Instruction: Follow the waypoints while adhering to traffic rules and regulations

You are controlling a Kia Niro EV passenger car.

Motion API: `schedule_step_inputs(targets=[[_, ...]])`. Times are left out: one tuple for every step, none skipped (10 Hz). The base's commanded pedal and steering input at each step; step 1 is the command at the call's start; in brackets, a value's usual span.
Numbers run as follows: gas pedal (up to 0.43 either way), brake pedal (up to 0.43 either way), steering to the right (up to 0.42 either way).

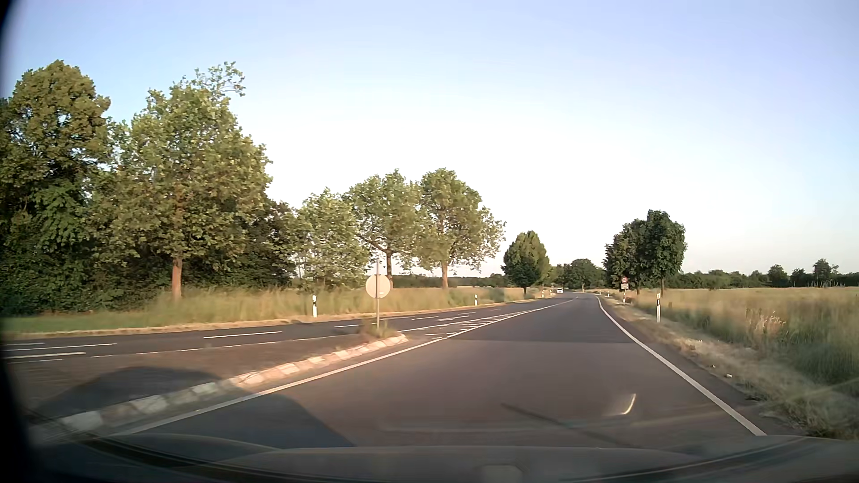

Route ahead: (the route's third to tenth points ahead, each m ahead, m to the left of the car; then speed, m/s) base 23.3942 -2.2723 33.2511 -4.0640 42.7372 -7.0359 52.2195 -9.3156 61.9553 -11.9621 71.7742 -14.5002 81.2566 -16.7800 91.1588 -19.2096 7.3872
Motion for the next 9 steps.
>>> schedule_step_inputs(targets=[[0.39, 0.03, 0.13], [0.39, 0.03, 0.121], [0.39, 0.03, 0.112], [0.39, 0.024, 0.103], [0.39, 0.03, 0.092], [0.39, 0.03, 0.082], [0.39, 0.03, 0.073], [0.39, 0.03, 0.066], [0.39, 0.03, 0.059]])
